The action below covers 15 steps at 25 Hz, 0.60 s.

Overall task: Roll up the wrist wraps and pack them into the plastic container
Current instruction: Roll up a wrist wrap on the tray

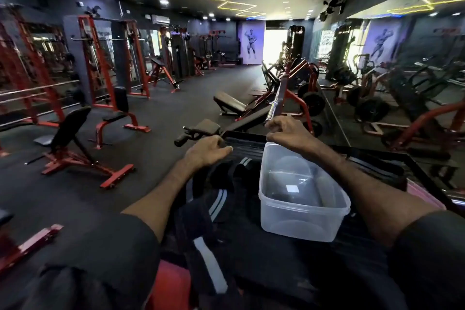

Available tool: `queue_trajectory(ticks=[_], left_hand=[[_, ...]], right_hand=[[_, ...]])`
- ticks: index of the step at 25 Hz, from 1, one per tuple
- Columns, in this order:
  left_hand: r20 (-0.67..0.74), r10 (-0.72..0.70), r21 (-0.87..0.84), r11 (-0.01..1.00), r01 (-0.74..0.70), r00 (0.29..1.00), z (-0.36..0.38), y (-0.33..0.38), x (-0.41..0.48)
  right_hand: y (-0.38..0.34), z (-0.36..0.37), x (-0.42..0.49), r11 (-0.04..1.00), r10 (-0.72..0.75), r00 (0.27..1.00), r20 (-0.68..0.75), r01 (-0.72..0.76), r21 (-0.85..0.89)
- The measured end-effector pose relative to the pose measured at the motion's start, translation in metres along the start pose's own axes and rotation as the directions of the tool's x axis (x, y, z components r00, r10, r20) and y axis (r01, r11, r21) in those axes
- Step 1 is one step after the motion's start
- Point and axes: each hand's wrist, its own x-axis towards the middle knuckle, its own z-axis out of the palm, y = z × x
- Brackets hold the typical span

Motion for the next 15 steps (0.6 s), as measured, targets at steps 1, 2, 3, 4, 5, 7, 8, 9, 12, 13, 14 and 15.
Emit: queue_trajectory(ticks=[1, 2, 3, 4, 5, 7, 8, 9, 12, 13, 14, 15], left_hand=[[0.077, -0.052, 0.001, 0.999, 0.052, 0.996, 0.010, -0.012, 0.004], [0.137, -0.114, 0.011, 0.993, 0.114, 0.984, 0.016, -0.019, 0.006], [0.190, -0.154, 0.041, 0.988, 0.149, 0.970, 0.028, -0.031, 0.009], [0.229, -0.215, 0.076, 0.976, 0.203, 0.949, 0.036, -0.038, 0.005], [0.247, -0.241, 0.115, 0.969, 0.219, 0.939, 0.044, -0.042, 0.005], [0.246, -0.259, 0.129, 0.964, 0.234, 0.934, 0.051, -0.040, 0.008], [0.233, -0.245, 0.095, 0.969, 0.229, 0.941, 0.048, -0.037, 0.006], [0.212, -0.217, -0.006, 0.975, 0.224, 0.953, 0.051, -0.038, 0.010], [0.187, -0.110, -0.504, 0.843, 0.191, 0.976, 0.051, -0.036, 0.016], [0.154, -0.084, -0.637, 0.754, 0.164, 0.984, 0.050, -0.035, 0.020], [0.124, -0.079, -0.730, 0.667, 0.145, 0.989, 0.048, -0.029, 0.021], [0.094, -0.067, -0.815, 0.568, 0.116, 0.993, 0.045, -0.021, 0.023]], right_hand=[[0.004, 0.005, 0.001, 1.000, 0.003, 1.000, 0.012, -0.003, 0.005], [0.006, 0.006, 0.001, 1.000, 0.014, 1.000, 0.018, -0.014, 0.015], [0.011, 0.009, -0.001, 0.999, 0.034, 0.999, 0.031, -0.035, 0.033], [0.016, 0.012, -0.003, 0.998, 0.055, 0.998, 0.040, -0.056, 0.038], [0.021, 0.012, -0.003, 0.996, 0.069, 0.997, 0.042, -0.071, 0.052], [0.030, 0.008, -0.004, 0.994, 0.089, 0.996, 0.019, -0.090, 0.067], [0.033, 0.006, -0.005, 0.993, 0.096, 0.995, 0.013, -0.096, 0.065], [0.036, 0.003, -0.007, 0.992, 0.112, 0.994, 0.003, -0.112, 0.060], [0.042, -0.010, -0.014, 0.987, 0.148, 0.988, -0.042, -0.145, 0.071], [0.042, -0.014, -0.014, 0.987, 0.148, 0.987, -0.062, -0.143, 0.076], [0.041, -0.020, -0.017, 0.987, 0.151, 0.985, -0.079, -0.146, 0.069], [0.041, -0.026, -0.019, 0.986, 0.156, 0.983, -0.097, -0.150, 0.069]])
